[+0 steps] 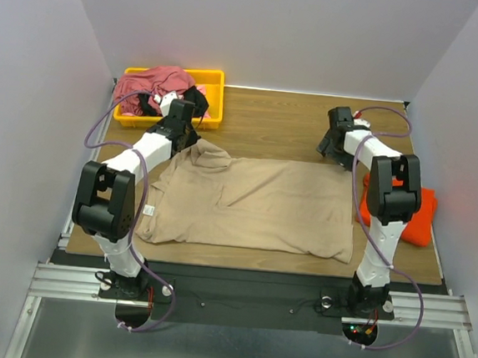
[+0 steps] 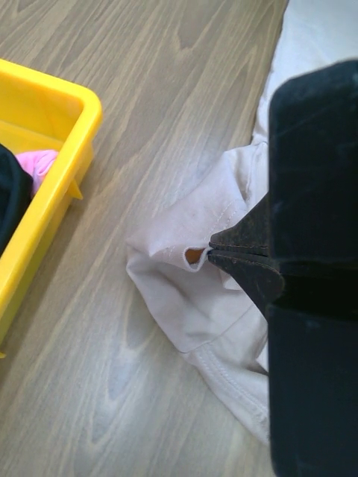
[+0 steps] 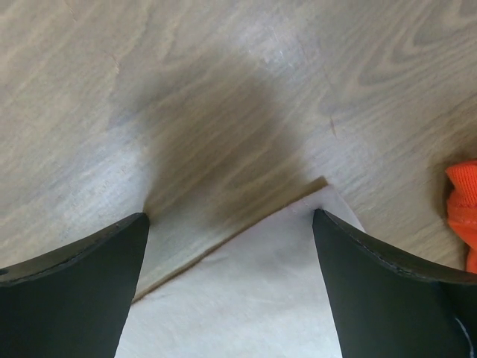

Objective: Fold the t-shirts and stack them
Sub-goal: Grap the side of the flattened tshirt furthest away from the robot with both arms

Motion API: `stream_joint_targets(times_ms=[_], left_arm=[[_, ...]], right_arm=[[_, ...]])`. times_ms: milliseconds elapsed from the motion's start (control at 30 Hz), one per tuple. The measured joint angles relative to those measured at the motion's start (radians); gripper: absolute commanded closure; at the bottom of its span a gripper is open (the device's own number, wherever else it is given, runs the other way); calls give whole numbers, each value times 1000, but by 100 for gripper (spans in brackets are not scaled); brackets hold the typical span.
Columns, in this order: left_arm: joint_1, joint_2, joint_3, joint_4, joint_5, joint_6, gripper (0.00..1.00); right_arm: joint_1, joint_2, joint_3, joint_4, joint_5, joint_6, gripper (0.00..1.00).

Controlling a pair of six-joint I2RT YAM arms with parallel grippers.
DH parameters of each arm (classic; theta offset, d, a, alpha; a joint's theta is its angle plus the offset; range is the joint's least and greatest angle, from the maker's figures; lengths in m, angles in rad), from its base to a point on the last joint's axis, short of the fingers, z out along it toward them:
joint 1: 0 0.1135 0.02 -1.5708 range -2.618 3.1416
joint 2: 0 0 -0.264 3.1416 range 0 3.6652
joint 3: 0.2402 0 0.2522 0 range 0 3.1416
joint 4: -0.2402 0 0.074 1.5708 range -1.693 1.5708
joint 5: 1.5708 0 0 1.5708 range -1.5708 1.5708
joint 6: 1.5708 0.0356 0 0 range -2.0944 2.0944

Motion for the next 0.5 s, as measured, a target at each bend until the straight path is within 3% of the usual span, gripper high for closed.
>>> stream_joint_targets(times_ms=[200,433,500], left_arm=[[-19,-46,-21,-20,-5,-21,100],[-46,-92,-64,-47,-18,-44,100],[-52,-101,-71,-58,-26,-48,100]], right_arm=[[0,13,31,-4,13,-9,5],[-2,60,85,-5,38,-20,15],[-2,71,97,-5,46,-21,22]])
